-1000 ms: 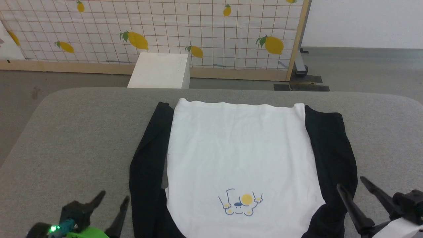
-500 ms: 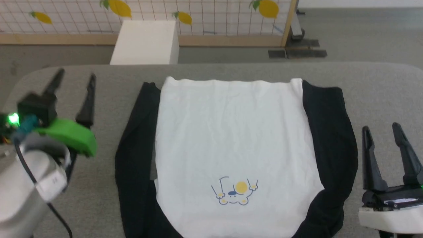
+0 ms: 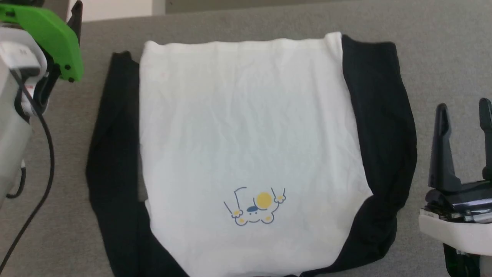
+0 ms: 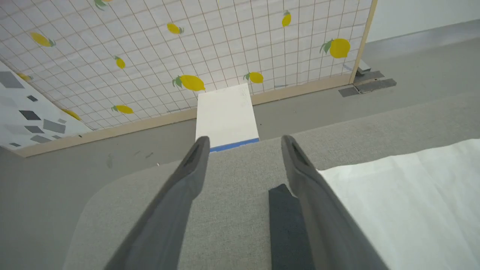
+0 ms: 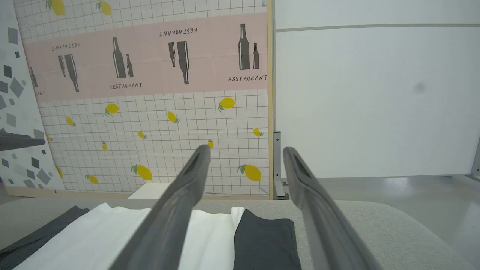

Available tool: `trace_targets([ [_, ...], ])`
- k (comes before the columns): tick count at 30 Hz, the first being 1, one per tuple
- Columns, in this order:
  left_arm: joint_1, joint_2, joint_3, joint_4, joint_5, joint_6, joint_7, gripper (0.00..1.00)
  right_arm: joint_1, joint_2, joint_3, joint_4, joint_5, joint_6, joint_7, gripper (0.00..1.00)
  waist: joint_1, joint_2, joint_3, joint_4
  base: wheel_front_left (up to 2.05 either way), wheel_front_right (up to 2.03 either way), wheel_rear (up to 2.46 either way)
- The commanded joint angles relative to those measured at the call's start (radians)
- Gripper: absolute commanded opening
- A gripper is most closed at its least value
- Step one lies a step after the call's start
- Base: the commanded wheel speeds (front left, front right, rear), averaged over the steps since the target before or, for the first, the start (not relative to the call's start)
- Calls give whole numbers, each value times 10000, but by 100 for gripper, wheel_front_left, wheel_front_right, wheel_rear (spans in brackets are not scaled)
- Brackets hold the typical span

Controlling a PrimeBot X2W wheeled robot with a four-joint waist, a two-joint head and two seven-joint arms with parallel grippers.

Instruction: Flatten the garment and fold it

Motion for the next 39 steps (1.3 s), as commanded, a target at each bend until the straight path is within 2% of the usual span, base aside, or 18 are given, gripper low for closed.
trace_targets([
  [1,-359,-109,-37,284,-206,-184,371,100,-205,-63,105,-104,-229,-15,-53,100,-1,0,1007,-737,0,0,0],
  [4,-904,-191,-141,999,-618,-629,1659,100,-369,-51,240,-163,-309,-15,-54,100,-1,0,1358,-944,0,0,0],
  [9,-1407,-206,-273,1884,-1053,-1000,3223,100,-481,-74,340,-155,-430,-15,-54,100,-1,0,1716,-1149,0,0,0],
  [18,-1412,-168,-1118,2629,-818,-1436,4865,100,-564,-237,514,17,-542,-15,-54,100,-1,0,1935,-1233,0,0,0],
  [20,-1318,-200,-1227,2713,-839,-1574,5004,0,-588,-277,578,61,-577,-15,-54,100,-1,0,1867,-1208,0,0,0],
  [26,-1354,17,-1067,2626,-856,-1820,4223,0,-700,-417,381,266,-436,-15,-54,100,-1,0,1298,-1014,0,0,0],
  [30,-1360,164,-928,2312,-858,-1968,3505,0,-1129,-827,-99,424,-337,-15,-55,100,-1,0,789,-703,0,0,0],
  [35,-1221,185,-1041,1387,-642,-2158,2612,0,-2063,-1853,-856,1363,153,-15,54,100,-1,0,264,-116,0,0,0],
  [39,-951,50,-1211,234,-455,-2224,1946,0,-3076,-2847,-1087,2122,551,-15,771,100,-1,0,-5,369,0,0,0],
])
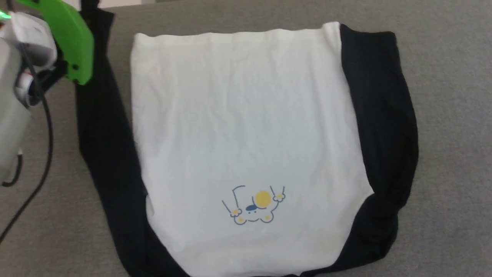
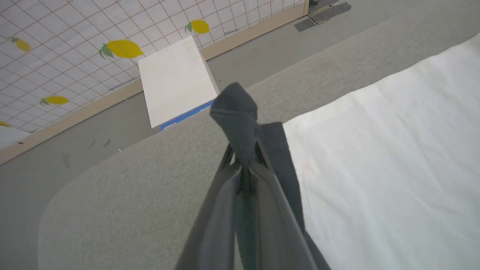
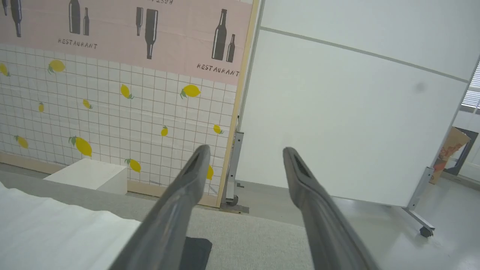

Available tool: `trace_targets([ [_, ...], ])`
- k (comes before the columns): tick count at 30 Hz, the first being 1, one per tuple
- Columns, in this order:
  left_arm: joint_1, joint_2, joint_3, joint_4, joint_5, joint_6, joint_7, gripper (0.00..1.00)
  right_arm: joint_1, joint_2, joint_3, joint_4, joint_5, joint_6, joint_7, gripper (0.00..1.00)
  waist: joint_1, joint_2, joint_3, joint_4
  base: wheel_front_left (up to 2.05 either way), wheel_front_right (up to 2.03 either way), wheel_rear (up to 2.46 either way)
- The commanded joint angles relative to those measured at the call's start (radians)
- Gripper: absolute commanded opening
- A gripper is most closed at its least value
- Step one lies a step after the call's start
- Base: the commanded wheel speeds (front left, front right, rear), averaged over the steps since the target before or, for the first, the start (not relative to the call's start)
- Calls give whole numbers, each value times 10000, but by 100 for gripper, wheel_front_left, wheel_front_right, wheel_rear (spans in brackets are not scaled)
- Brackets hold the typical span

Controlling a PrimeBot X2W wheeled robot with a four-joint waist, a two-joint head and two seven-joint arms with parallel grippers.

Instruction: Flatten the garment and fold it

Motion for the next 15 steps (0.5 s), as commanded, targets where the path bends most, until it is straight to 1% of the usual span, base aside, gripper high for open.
trace_targets([
  [1,225,-92,-37,-387,106,-23,-234,0,-440,-207,-81,183,146,-15,122,100,0,0,-496,651,0,0,0],
  [2,314,-136,-81,-813,196,2,-443,0,-706,-417,-173,335,210,-15,236,100,0,0,-546,778,0,0,0],
  [4,531,-307,-181,-1607,324,84,-795,0,-1051,-639,-384,541,352,-15,405,100,0,0,-649,1027,0,0,0],
  [7,982,-601,-455,-2789,445,158,-1105,0,-1292,-709,-650,618,443,-15,446,100,0,0,-795,1257,0,0,0],
  [9,1390,-906,-644,-3583,371,193,-1310,0,-1273,-584,-777,558,464,-15,393,100,0,0,-894,1317,0,0,0],
  [11,1772,-1190,-906,-4065,407,236,-1477,0,-1054,-390,-774,476,492,-15,327,100,0,0,-1053,1305,0,0,0],
  [15,2501,-1772,-1413,-4230,574,380,-1924,0,-386,159,-577,269,518,-15,165,100,0,0,-1434,1040,0,0,0],
])
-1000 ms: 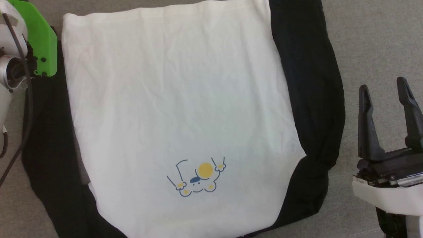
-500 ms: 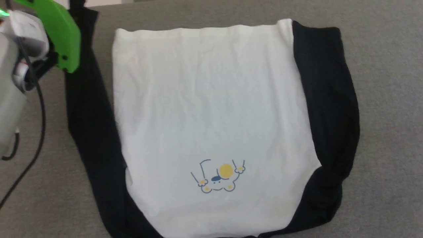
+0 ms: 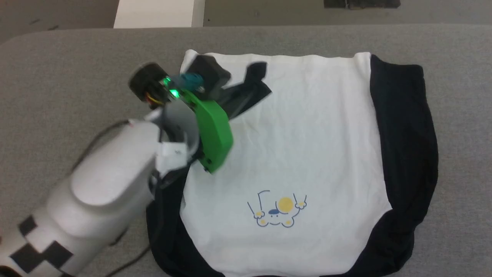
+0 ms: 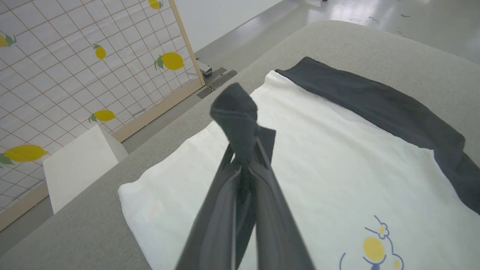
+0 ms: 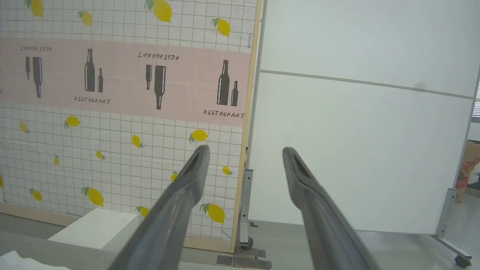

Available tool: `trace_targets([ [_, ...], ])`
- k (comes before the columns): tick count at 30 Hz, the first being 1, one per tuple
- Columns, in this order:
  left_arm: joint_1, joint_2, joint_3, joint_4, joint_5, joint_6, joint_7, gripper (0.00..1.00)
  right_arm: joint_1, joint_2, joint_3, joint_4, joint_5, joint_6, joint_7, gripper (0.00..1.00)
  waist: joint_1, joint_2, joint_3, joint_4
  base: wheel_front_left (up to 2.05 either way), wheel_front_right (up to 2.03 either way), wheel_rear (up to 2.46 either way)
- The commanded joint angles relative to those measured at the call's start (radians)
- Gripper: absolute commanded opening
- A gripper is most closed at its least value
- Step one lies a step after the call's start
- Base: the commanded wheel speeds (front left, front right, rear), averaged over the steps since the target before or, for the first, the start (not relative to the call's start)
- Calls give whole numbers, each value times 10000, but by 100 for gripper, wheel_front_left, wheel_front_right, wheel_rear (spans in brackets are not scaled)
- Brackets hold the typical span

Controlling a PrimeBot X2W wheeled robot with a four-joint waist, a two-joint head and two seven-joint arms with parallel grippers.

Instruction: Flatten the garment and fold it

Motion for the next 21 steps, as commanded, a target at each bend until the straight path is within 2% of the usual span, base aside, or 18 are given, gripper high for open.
trace_targets([
  [1,327,-241,-151,142,110,50,-171,0,380,243,120,-111,52,-15,-73,100,0,-1,-445,-212,0,0,0],
  [11,1521,-2596,-1735,1982,201,-206,-841,0,1634,1094,609,-344,-9,-15,-303,100,0,-1,-560,-1098,0,0,0],
  [17,2164,-3999,-2416,4257,212,-314,-1430,0,1950,1427,634,-402,-126,-15,-355,100,0,-1,-409,-1369,0,0,0],
  [21,2481,-4449,-2787,5794,133,-454,-1564,0,1959,1467,717,-279,-175,-15,-407,100,0,-1,-373,-1452,0,0,0],
])
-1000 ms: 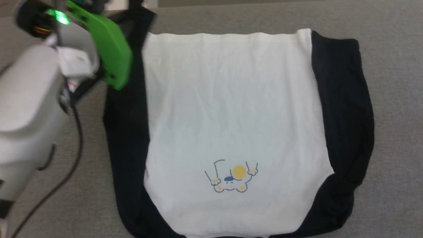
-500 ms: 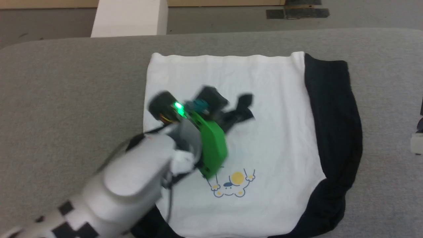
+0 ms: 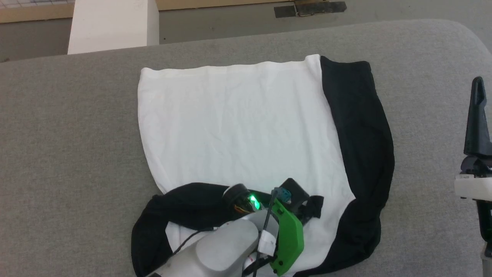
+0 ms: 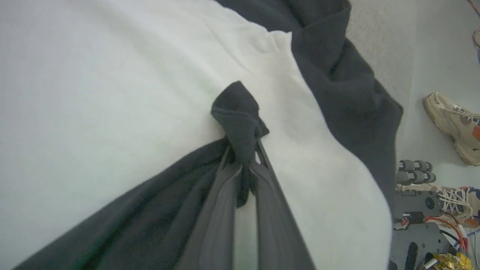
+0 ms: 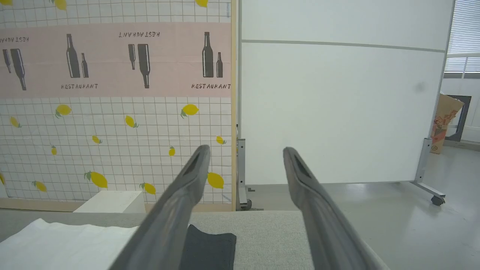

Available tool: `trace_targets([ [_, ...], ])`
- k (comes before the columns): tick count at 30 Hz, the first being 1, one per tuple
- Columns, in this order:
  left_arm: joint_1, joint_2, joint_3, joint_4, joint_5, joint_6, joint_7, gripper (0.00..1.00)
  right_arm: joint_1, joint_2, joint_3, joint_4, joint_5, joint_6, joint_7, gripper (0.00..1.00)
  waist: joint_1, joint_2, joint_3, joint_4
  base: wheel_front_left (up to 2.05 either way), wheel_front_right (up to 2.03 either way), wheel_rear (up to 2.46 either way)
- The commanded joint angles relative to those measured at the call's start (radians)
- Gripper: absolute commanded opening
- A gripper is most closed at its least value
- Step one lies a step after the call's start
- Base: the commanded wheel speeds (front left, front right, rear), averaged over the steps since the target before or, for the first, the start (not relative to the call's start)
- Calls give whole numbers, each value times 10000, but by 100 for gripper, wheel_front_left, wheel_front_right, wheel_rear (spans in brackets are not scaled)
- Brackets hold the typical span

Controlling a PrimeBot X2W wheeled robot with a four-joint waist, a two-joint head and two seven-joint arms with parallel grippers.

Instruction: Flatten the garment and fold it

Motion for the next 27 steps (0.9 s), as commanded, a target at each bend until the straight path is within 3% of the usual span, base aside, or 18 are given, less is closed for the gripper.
trace_targets([
  [1,161,-46,-70,445,-79,-50,-135,0,58,21,58,46,-67,-15,-67,100,1,0,29,-51,0,0,0],
  [2,139,-79,-93,703,-77,-66,-256,5,33,20,91,73,-83,-15,-72,100,1,0,25,-67,0,0,0],
  [3,55,-109,-115,964,-34,-79,-436,58,13,12,119,103,-102,-15,-76,100,1,0,4,-58,0,0,0],
  [4,-33,-126,-127,1120,20,-85,-615,100,14,-6,119,122,-119,-15,-78,100,1,0,-34,-21,0,0,0],
  [8,-398,-162,210,1240,30,-46,-1951,100,15,-85,102,162,-153,-15,-34,100,1,0,-270,96,0,0,0],
  [10,-660,-75,564,1029,174,284,-2891,100,10,-156,-2,169,-146,-15,-6,100,1,0,-404,224,0,0,0],
  [14,-1031,669,1787,-46,667,1760,-3453,100,-135,-398,-261,221,-78,-15,95,100,1,0,-529,521,0,0,0],
  [17,-907,1644,3529,-2101,1447,3082,-3469,100,-426,-656,-474,415,147,-15,373,100,1,0,-438,776,0,0,0],
  [20,-178,2494,5150,-3848,2135,4076,-3472,100,-957,-1073,-536,787,360,-15,777,100,1,0,-250,981,0,0,0],
  [22,542,2958,6245,-4892,2567,4602,-3473,100,-1530,-1492,-517,1138,436,-15,1042,100,1,0,-74,1133,0,0,0],
  [27,2236,3235,8220,-6679,3367,5315,-3474,100,-3034,-2268,-189,2363,1244,-15,2521,100,1,0,436,1530,0,0,0],
])
